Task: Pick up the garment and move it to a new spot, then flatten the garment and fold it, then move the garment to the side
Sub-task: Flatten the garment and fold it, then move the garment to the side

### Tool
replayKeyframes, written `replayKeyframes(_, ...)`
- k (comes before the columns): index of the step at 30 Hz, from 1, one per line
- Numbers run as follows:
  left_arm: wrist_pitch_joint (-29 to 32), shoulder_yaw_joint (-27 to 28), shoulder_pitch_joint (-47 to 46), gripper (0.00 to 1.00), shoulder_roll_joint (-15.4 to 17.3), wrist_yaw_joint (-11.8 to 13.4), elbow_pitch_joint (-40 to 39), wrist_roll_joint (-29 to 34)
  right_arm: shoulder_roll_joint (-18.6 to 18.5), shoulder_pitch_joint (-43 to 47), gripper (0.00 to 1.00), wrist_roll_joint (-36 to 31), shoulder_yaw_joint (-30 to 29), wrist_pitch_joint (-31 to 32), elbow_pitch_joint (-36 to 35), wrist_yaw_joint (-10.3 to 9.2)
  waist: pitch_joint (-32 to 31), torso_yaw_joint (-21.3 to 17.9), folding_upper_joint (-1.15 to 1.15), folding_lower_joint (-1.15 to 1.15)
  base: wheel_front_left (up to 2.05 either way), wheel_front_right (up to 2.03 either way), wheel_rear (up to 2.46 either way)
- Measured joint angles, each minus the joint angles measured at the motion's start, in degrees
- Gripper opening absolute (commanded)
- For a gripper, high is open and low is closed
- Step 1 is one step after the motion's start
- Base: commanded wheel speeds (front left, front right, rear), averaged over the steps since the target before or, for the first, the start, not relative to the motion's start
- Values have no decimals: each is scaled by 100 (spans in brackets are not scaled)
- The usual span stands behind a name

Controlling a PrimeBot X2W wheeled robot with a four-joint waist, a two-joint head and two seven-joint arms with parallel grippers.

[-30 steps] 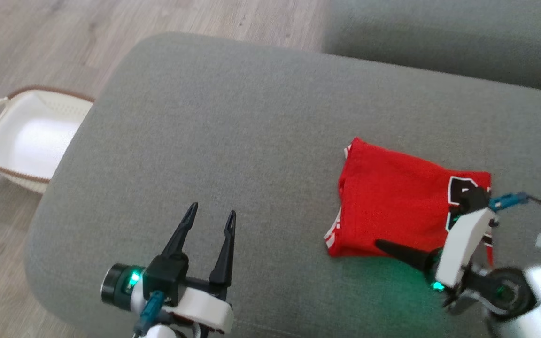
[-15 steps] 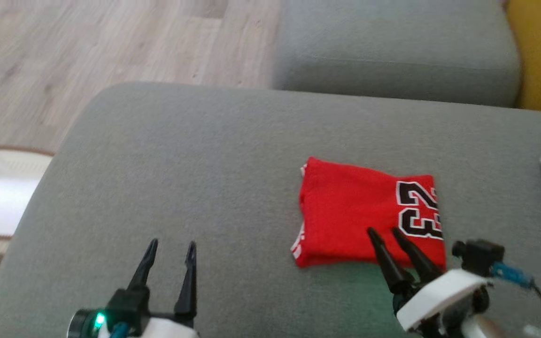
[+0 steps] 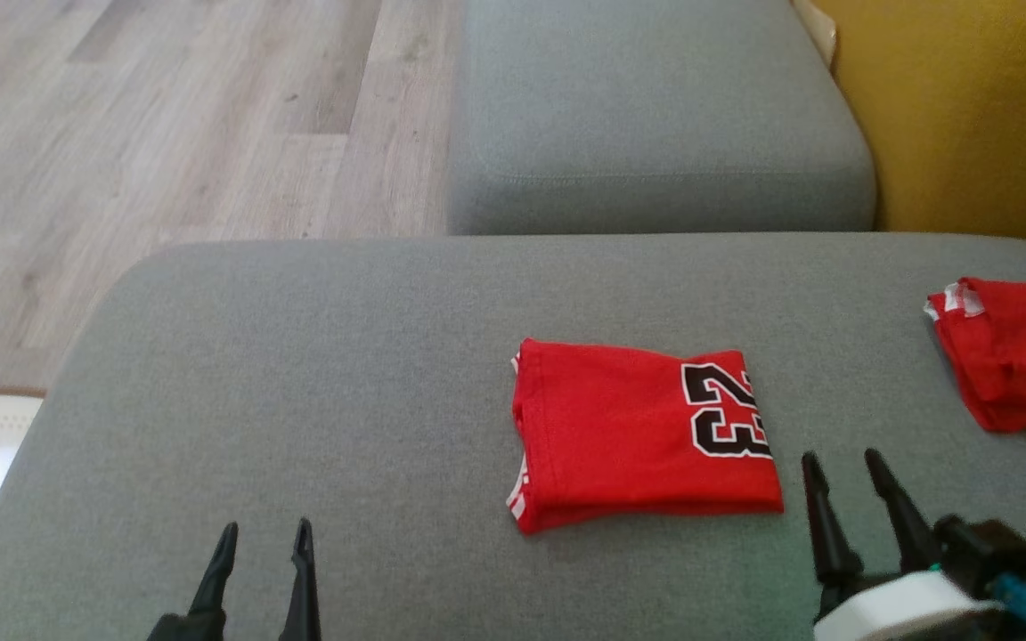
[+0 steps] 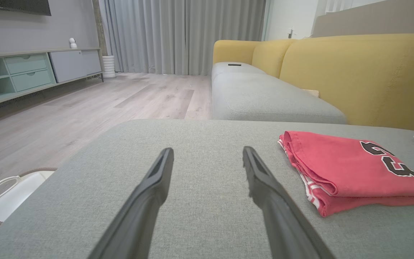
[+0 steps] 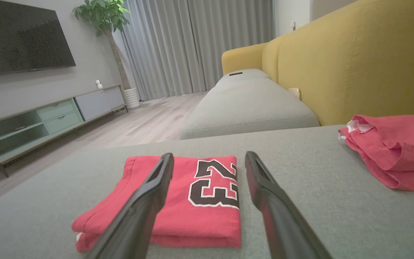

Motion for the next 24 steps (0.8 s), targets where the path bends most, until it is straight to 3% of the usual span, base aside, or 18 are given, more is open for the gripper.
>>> replayKeyframes(9,0,109,132,100,-12,-154,-13,116,321,596,100,-680,-216,0,-250,0,-190,-27,0,0,0,0,0)
replayKeyframes(24,0,245,210,100,-41,-301,74,298,491,727,100,-824,-134,0,-258,0,-281,10,0,0,0,0,0)
